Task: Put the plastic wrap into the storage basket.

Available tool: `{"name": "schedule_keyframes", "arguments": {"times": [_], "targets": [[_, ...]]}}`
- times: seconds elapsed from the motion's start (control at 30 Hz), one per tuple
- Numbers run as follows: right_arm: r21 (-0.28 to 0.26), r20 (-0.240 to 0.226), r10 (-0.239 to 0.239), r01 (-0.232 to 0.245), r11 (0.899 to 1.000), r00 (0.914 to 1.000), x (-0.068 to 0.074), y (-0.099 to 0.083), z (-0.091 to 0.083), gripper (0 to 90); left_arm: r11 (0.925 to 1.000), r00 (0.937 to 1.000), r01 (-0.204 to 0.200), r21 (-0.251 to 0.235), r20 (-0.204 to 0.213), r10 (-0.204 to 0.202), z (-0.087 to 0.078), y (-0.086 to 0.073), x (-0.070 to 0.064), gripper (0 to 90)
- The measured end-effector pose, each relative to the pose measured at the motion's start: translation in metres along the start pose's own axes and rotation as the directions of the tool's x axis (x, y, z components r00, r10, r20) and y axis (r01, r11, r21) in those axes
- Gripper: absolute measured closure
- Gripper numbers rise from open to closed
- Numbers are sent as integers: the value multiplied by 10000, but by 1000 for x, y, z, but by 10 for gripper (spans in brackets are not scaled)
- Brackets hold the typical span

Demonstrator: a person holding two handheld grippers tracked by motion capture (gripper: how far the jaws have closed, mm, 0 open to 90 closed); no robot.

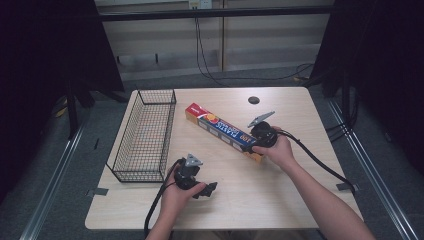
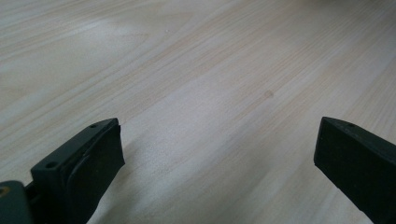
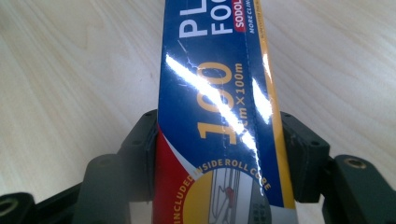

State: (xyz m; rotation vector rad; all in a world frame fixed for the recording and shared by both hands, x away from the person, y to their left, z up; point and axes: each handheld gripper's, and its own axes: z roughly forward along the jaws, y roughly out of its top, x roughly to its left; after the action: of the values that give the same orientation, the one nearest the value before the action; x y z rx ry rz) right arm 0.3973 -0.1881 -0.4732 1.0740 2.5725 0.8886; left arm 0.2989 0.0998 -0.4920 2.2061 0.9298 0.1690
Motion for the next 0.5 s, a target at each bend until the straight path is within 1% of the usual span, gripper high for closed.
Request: {"name": "schedule_keyframes", "arguments": {"times": [0.03,0.07,0.1,0.13,0.17,0.2,0.23,0.27,0.3,0.33,0.37,0.4,0.43,0.47,0.5], "targets": [[41,26,137,-137,9999,9999,2,-1,-1,387,10000,10000,-12,-12,8,12,0,0,0,14],[80,36,137,-138,9999,9999,2,-1,-2,380,10000,10000,-29,-2,-32,28,0,0,-1,14],[18,-10,102,-102,9999,9999,1,-1,-2,352,10000,10000,12,42,-8,-12,-1,0,-1,14],[-77,-75,494,-495,9987,9987,0,2,-1,286,10000,10000,66,-29,3,-66,-1,-1,-1,14],[-110,-10,669,-669,9977,9978,-1,4,-1,246,10000,10000,8,-23,-84,-8,-1,-1,-1,14],[-220,63,678,-676,9975,9977,-2,8,0,251,10000,10000,-17,-5,-93,17,-2,-1,0,14],[-188,-12,807,-807,9966,9967,-2,11,1,250,10000,10000,-11,8,-77,11,-2,-1,0,14],[-188,-41,877,-878,9960,9961,-2,14,2,228,10000,10000,3,-5,-83,-3,-2,-1,0,14],[-193,7,831,-830,9964,9965,-1,18,4,215,9998,9999,163,-119,-40,-163,-1,-1,0,14],[-185,17,883,-883,9959,9961,0,20,6,222,9999,9999,105,-51,-63,-106,-1,-1,1,14],[-132,37,838,-837,9964,9965,1,23,9,217,10000,10000,32,48,-51,-31,-2,-1,2,14],[-70,118,783,-782,9969,9969,2,25,11,200,10000,10000,97,-15,-20,-97,-1,-1,2,14],[-47,114,697,-697,9976,9975,2,26,14,211,9999,10000,96,-36,-10,-96,0,-1,2,14],[-40,20,797,-797,9968,9968,3,27,15,216,10000,10000,16,-10,-57,-16,0,-1,2,14],[-111,6,879,-879,9961,9961,2,28,17,197,10000,10000,0,15,-49,0,0,-1,2,14]]}}
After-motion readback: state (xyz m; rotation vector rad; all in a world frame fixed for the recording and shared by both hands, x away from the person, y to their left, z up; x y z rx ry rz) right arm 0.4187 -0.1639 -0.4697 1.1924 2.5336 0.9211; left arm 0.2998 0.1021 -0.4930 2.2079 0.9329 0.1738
